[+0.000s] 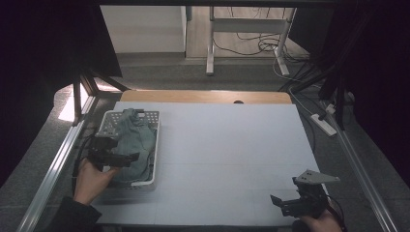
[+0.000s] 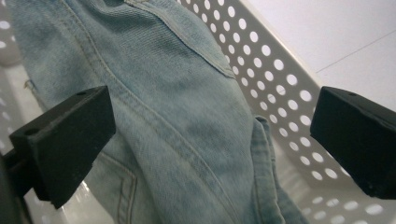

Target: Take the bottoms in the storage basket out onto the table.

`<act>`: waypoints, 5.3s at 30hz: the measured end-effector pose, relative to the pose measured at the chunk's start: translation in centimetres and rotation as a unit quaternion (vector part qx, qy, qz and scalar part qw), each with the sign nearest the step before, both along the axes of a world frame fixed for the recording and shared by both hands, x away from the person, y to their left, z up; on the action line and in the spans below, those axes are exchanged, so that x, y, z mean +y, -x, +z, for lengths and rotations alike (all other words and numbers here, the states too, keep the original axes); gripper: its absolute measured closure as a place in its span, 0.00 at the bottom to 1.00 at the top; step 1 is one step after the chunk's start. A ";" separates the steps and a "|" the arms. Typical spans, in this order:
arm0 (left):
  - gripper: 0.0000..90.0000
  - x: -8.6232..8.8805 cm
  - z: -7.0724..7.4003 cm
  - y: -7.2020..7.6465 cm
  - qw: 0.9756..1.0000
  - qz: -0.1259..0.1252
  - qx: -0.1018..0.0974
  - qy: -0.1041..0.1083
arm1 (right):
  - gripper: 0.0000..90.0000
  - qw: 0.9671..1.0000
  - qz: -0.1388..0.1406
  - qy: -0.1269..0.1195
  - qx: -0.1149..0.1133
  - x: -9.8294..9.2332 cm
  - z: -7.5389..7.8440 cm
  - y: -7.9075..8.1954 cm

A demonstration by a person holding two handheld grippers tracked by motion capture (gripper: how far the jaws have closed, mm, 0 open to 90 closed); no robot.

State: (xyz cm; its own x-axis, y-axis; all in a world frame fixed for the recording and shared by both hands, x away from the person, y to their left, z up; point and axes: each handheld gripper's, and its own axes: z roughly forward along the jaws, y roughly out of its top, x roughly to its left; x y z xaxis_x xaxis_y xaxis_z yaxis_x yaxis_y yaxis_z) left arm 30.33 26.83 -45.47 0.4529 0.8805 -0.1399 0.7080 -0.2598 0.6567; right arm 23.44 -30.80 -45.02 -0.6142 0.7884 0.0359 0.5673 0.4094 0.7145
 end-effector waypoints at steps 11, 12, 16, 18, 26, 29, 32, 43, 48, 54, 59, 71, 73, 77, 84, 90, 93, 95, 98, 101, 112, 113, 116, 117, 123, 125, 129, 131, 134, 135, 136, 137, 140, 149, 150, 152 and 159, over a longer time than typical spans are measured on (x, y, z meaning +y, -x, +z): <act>0.00 -0.8 -1.1 -3.5 0.999 0.008 0.042 -0.014 | 0.00 1.000 0.000 0.000 0.000 0.0 0.0 0.0; 0.00 -0.8 -1.2 -3.7 0.999 0.010 0.045 -0.015 | 0.00 1.000 0.000 0.000 0.000 0.0 0.0 0.0; 0.00 -0.9 -2.0 -4.9 0.998 0.016 0.059 -0.033 | 0.00 1.000 0.000 0.000 0.000 0.0 0.0 0.0; 0.00 -0.9 -2.3 -5.4 0.997 0.019 0.066 -0.043 | 0.00 1.000 0.000 -0.001 0.000 0.0 0.0 0.0; 0.00 -0.6 -4.2 -6.7 0.992 0.029 0.102 -0.066 | 0.00 1.000 0.001 0.000 0.000 0.0 0.0 0.0; 0.00 -0.6 -4.9 -7.0 0.991 0.026 0.113 -0.066 | 0.00 1.000 0.001 0.000 0.000 0.0 0.0 0.0; 0.00 -0.6 -5.6 -7.3 0.990 0.024 0.129 -0.058 | 0.00 1.000 0.001 0.000 0.000 0.0 0.0 0.0; 0.31 -1.1 -5.3 -7.9 0.982 0.028 0.162 -0.091 | 0.00 1.000 0.002 0.002 0.000 0.0 0.0 0.0; 0.54 -0.4 -5.0 -7.7 0.984 0.028 0.161 -0.069 | 0.00 1.000 0.002 0.003 0.000 0.0 0.0 0.0; 0.68 0.1 -4.2 -7.5 0.987 0.023 0.146 -0.058 | 0.00 1.000 0.005 0.001 -0.003 0.0 0.0 0.1; 0.76 0.5 -2.8 -7.3 0.990 0.017 0.131 -0.040 | 0.00 1.000 0.006 0.000 -0.004 0.0 0.0 0.1; 0.80 1.4 1.1 -5.9 0.997 0.012 0.075 -0.002 | 0.00 1.000 0.006 -0.003 -0.006 -0.1 0.1 0.2; 0.80 1.5 1.7 -5.6 0.998 0.011 0.064 0.002 | 0.00 1.000 0.007 -0.002 -0.006 0.0 0.1 0.2; 0.80 1.7 2.7 -5.3 0.999 0.010 0.046 0.009 | 0.00 1.000 0.006 -0.001 -0.007 0.0 0.1 0.2; 0.80 1.7 4.1 -4.8 1.000 0.007 0.028 0.013 | 0.00 1.000 0.007 -0.002 -0.007 0.0 0.1 0.2; 0.80 1.5 5.4 -4.3 1.000 0.002 0.011 0.015 | 0.00 1.000 0.008 -0.002 -0.008 0.0 0.1 0.2; 0.80 1.5 5.9 -4.1 1.000 0.000 0.004 0.018 | 0.00 1.000 0.008 -0.002 -0.008 0.0 0.1 0.2; 0.80 1.6 6.2 -3.9 1.000 0.000 -0.001 0.021 | 0.00 1.000 0.008 -0.002 -0.008 0.0 0.1 0.2; 0.80 1.7 6.6 -3.8 1.000 -0.002 -0.006 0.025 | 0.00 1.000 0.008 -0.003 -0.008 0.0 0.1 0.2; 0.80 1.8 7.0 -3.6 1.000 -0.003 -0.010 0.029 | 0.00 1.000 0.008 -0.003 -0.008 0.0 0.1 0.2; 0.80 1.8 8.9 -3.5 0.999 -0.008 -0.022 0.025 | 0.00 1.000 0.006 -0.003 -0.004 0.0 0.0 0.1; 0.80 1.9 9.1 -3.5 0.999 -0.007 -0.024 0.026 | 0.00 1.000 0.006 -0.003 -0.004 0.0 0.1 0.0; 0.80 2.0 9.9 -3.4 0.999 -0.008 -0.032 0.028 | 0.00 1.000 0.006 -0.001 -0.002 0.1 0.0 0.0; 0.80 2.0 10.2 -3.4 0.999 -0.007 -0.034 0.026 | 0.00 1.000 0.006 -0.001 -0.002 0.1 0.0 0.0; 0.80 2.3 12.4 -3.3 0.999 -0.009 -0.047 0.017 | 0.00 1.000 0.004 0.000 -0.002 0.1 0.0 0.0; 0.80 2.4 13.1 -3.3 0.998 -0.009 -0.052 0.017 | 0.00 1.000 0.004 0.001 -0.002 0.1 0.0 0.0; 0.80 2.5 14.6 -3.3 0.998 -0.010 -0.062 0.018 | 0.00 1.000 0.003 0.002 -0.001 0.2 0.0 0.0; 0.80 2.4 15.2 -3.2 0.997 -0.012 -0.067 0.022 | 0.00 1.000 0.003 0.002 -0.001 0.1 0.0 -0.1; 0.80 2.3 15.9 -3.2 0.997 -0.018 -0.074 0.029 | 0.00 1.000 0.003 0.002 -0.001 0.1 0.0 0.0; 0.80 2.2 16.2 -3.2 0.996 -0.020 -0.076 0.030 | 0.00 1.000 0.003 0.003 -0.001 0.1 0.0 0.0; 0.80 2.1 16.4 -3.2 0.996 -0.021 -0.077 0.031 | 0.00 1.000 0.003 0.003 -0.001 0.1 0.0 0.0; 0.80 2.0 16.6 -3.2 0.996 -0.023 -0.078 0.030 | 0.00 1.000 0.003 0.003 -0.001 0.1 0.0 0.0; 0.80 1.7 17.3 -3.2 0.996 -0.025 -0.081 0.026 | 0.00 1.000 0.003 0.002 -0.001 0.1 0.0 0.0; 0.80 0.9 18.6 -3.3 0.995 -0.035 -0.090 0.029 | 0.00 1.000 0.003 0.003 -0.002 0.1 0.0 0.0; 0.80 0.9 18.6 -3.3 0.995 -0.035 -0.090 0.029 | 0.00 1.000 0.003 0.003 -0.002 0.1 0.0 0.0; 0.80 0.5 19.0 -3.3 0.994 -0.038 -0.094 0.029 | 0.00 1.000 0.003 0.003 -0.002 0.1 0.0 0.0; 0.80 -0.7 19.9 -3.5 0.993 -0.051 -0.102 0.031 | 0.00 1.000 0.002 0.002 -0.002 0.1 0.0 0.0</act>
